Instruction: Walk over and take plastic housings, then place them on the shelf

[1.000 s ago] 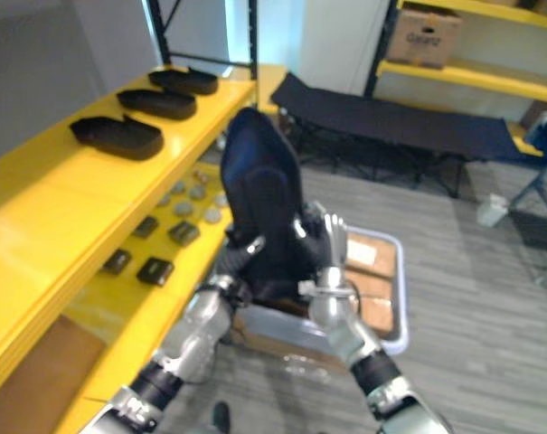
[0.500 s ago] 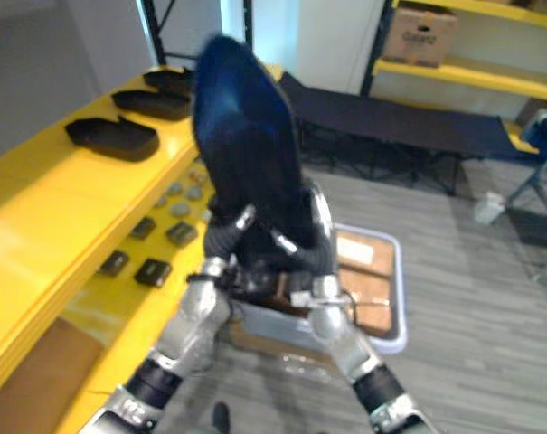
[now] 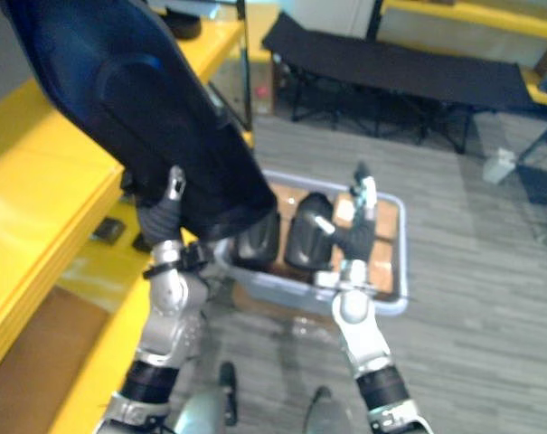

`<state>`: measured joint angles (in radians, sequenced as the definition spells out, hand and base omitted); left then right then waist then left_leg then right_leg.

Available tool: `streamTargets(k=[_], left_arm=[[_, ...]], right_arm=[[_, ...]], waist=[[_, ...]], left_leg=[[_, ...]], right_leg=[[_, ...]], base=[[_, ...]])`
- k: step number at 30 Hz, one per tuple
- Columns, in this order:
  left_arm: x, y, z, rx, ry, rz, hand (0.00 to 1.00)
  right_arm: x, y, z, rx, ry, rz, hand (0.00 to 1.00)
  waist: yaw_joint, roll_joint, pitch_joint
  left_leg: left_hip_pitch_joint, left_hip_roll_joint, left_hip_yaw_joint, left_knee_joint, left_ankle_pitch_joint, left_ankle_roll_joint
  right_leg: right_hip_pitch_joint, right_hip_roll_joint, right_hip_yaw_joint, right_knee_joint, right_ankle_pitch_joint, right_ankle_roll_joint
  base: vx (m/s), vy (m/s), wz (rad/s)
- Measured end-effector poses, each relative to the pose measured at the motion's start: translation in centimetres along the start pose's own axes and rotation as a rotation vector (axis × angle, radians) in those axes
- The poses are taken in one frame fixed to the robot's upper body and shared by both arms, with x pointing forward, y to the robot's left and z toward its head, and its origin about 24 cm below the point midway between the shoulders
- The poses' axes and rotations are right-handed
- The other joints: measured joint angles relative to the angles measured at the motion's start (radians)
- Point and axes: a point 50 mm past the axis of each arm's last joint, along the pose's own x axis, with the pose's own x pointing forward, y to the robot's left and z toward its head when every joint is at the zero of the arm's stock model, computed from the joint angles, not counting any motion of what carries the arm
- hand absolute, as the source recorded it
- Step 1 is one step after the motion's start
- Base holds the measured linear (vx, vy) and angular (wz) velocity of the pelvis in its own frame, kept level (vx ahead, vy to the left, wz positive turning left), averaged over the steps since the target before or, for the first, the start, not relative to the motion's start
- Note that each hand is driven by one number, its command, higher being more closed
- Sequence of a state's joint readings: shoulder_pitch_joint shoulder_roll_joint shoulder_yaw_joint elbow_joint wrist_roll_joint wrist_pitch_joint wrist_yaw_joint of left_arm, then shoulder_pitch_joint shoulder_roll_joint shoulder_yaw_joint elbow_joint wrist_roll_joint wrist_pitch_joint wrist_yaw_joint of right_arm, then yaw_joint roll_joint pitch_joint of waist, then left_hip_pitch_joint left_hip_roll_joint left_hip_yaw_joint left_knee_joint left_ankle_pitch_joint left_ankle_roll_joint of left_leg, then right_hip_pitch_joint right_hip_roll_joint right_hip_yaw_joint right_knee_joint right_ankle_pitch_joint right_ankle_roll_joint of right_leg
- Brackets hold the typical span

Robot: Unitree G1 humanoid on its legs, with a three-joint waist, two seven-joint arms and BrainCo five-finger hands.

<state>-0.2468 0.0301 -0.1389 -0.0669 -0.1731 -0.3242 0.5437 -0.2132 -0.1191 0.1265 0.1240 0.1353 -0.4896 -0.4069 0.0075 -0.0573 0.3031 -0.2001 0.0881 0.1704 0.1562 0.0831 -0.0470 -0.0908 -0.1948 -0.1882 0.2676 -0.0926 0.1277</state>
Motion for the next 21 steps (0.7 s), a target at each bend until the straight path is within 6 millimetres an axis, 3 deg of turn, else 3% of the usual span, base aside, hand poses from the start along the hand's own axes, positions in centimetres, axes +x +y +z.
streamTargets(k=[4, 8, 10, 13, 15, 18, 21], left_arm=[[-0.7, 3.0, 0.9, 0.082, -0.047, 0.128, 1.00], [-2.4, 7.8, 3.9, 0.196, -0.158, 0.302, 1.00], [-3.0, 9.8, 5.4, 0.268, -0.215, 0.386, 1.00], [-4.8, 14.5, 7.6, 0.425, -0.261, 0.547, 1.00], [-6.5, 17.6, 9.2, 0.548, -0.275, 0.638, 1.00], [-9.1, 19.8, 10.7, 0.665, -0.262, 0.704, 1.00], [-10.7, 20.6, 11.6, 0.720, -0.254, 0.731, 1.00]], right_arm=[[-0.6, -1.7, -0.3, 0.049, 0.037, 0.003, 0.00], [-0.3, -1.5, 0.5, 0.075, 0.003, 0.084, 0.00], [-0.3, -1.4, 0.5, 0.086, 0.007, 0.105, 0.00], [0.2, 0.0, 0.3, 0.100, 0.022, 0.158, 0.00], [1.0, 1.2, -0.3, 0.102, 0.052, 0.192, 0.00], [1.3, 2.4, -1.5, 0.099, 0.118, 0.220, 0.00], [1.2, 3.7, -2.1, 0.101, 0.157, 0.255, 0.00]], waist=[[0.005, 0.011, 0.007], [0.020, 0.034, 0.012], [0.060, 0.043, 0.012], [0.125, 0.051, 0.010], [0.187, 0.051, 0.009], [0.264, 0.052, 0.005], [0.310, 0.050, 0.003]], left_leg=[[-0.009, -0.019, -0.026, -0.020, 0.005, -0.005], [0.010, -0.054, -0.115, -0.049, 0.025, -0.017], [0.010, -0.070, -0.160, -0.051, 0.026, -0.019], [0.028, -0.102, -0.251, -0.071, 0.036, -0.023], [0.042, -0.125, -0.319, -0.079, 0.038, -0.024], [0.042, -0.152, -0.392, -0.078, 0.039, -0.020], [0.041, -0.161, -0.415, -0.077, 0.029, -0.018]], right_leg=[[0.008, -0.002, -0.005, -0.014, 0.000, 0.000], [0.076, -0.018, -0.097, -0.017, -0.015, 0.000], [0.107, -0.023, -0.153, -0.013, -0.032, 0.006], [0.173, -0.039, -0.260, 0.003, -0.077, 0.009], [0.232, -0.048, -0.337, 0.001, -0.103, 0.010], [0.282, -0.046, -0.407, -0.009, -0.122, 0.004], [0.310, -0.036, -0.443, -0.037, -0.123, 0.003]], base=[[0.02, 0.004, 0.24], [0.12, -0.020, 0.63], [0.12, -0.033, 0.89], [0.15, -0.058, 0.99], [0.14, -0.061, 0.96], [0.10, -0.067, 0.80], [0.06, -0.070, 0.40]])
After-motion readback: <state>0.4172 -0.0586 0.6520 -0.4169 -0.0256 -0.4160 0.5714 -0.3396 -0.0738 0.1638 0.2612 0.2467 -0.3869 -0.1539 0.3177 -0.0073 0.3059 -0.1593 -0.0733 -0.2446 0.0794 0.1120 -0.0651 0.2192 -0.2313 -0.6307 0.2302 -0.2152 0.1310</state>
